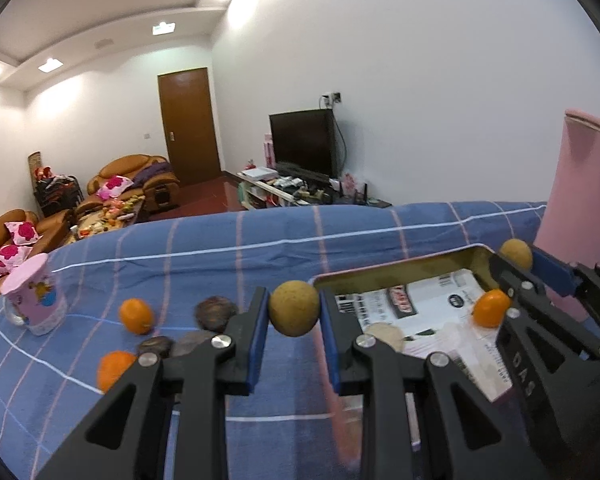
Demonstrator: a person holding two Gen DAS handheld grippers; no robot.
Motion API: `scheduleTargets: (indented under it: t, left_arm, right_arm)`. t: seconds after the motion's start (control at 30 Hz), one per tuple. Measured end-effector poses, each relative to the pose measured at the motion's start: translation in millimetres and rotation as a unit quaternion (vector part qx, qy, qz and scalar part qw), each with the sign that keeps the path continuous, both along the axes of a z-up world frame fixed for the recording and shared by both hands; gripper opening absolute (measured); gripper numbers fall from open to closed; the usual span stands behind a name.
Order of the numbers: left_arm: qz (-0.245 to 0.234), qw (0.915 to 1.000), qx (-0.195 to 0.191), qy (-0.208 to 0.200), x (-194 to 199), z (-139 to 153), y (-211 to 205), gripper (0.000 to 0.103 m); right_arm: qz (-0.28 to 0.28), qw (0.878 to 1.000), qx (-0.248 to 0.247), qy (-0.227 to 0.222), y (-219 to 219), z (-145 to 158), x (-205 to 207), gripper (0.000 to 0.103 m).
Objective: Organize fruits
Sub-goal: 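Carry both kiwis into the pink tin and open both tools, then withdraw both open tools from the tin toward the remaining fruits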
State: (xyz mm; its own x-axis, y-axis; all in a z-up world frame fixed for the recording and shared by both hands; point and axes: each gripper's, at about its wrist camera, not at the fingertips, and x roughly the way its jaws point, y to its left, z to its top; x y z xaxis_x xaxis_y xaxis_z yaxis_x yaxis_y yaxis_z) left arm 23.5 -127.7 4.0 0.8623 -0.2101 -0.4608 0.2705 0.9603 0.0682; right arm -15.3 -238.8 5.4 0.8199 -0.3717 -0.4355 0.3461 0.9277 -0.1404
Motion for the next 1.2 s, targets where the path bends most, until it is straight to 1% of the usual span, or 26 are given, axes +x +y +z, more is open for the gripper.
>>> scheduleTargets:
  t: [0.07,0.17,0.3,0.5,0.77,0.87,0.93,0.97,1.0,1.03,1.07,1.1,1.13,1.2]
  left_arm:
    - [-0.006,1.0,-0.002,0.006,2,-1,-8,0.027]
    - [-0.016,0.9995,0.009,0.025,7,-4,-22,0.027]
    - [-0.024,0.9985,0.014,0.048,15,-9,-27,0.027]
    - [-0.03,0.9965,0.007,0.078,24,-13,-25,0.027]
    - [-0.036,0.9962,0.01,0.079,23,-13,-28,0.028]
    - [-0.038,0.996,0.009,0.081,25,-13,-29,0.029]
    - [-0.039,0.9959,0.008,0.081,25,-13,-29,0.032]
    - [-0.038,0.9961,0.009,0.079,24,-13,-30,0.033]
    - [-0.032,0.9966,0.012,0.074,23,-12,-30,0.038]
    - [-0.024,0.9971,0.017,0.07,21,-12,-31,0.054]
    - [-0.021,0.9974,0.02,0.066,20,-11,-31,0.066]
    - [-0.018,0.9978,0.023,0.059,18,-11,-31,0.088]
    - [-0.015,0.9984,0.024,0.05,15,-9,-31,0.1]
    - [-0.015,0.9995,0.02,0.02,5,-4,-29,0.102]
  right_arm:
    - [-0.009,1.0,0.01,0.004,-7,-1,2,0.028]
    - [-0.014,0.999,0.031,0.012,-17,-2,3,0.028]
    - [-0.012,0.998,0.053,0.021,-25,-4,8,0.028]
    - [0.02,0.996,0.082,0.029,-26,-6,13,0.028]
    - [0.051,0.991,0.121,0.033,-31,-10,17,0.028]
    - [0.055,0.989,0.131,0.036,-33,-12,19,0.035]
    - [0.059,0.988,0.139,0.032,-34,-12,18,0.043]
    - [0.059,0.988,0.14,0.029,-34,-12,18,0.044]
    - [0.058,0.988,0.142,0.025,-34,-11,17,0.044]
    - [0.057,0.988,0.143,0.02,-35,-10,15,0.045]
    - [0.059,0.987,0.147,0.015,-35,-9,14,0.048]
    - [0.061,0.987,0.15,0.007,-35,-7,12,0.057]
    - [0.059,0.987,0.147,-0.004,-34,-4,9,0.065]
    - [0.045,0.991,0.121,-0.037,-29,4,0,0.072]
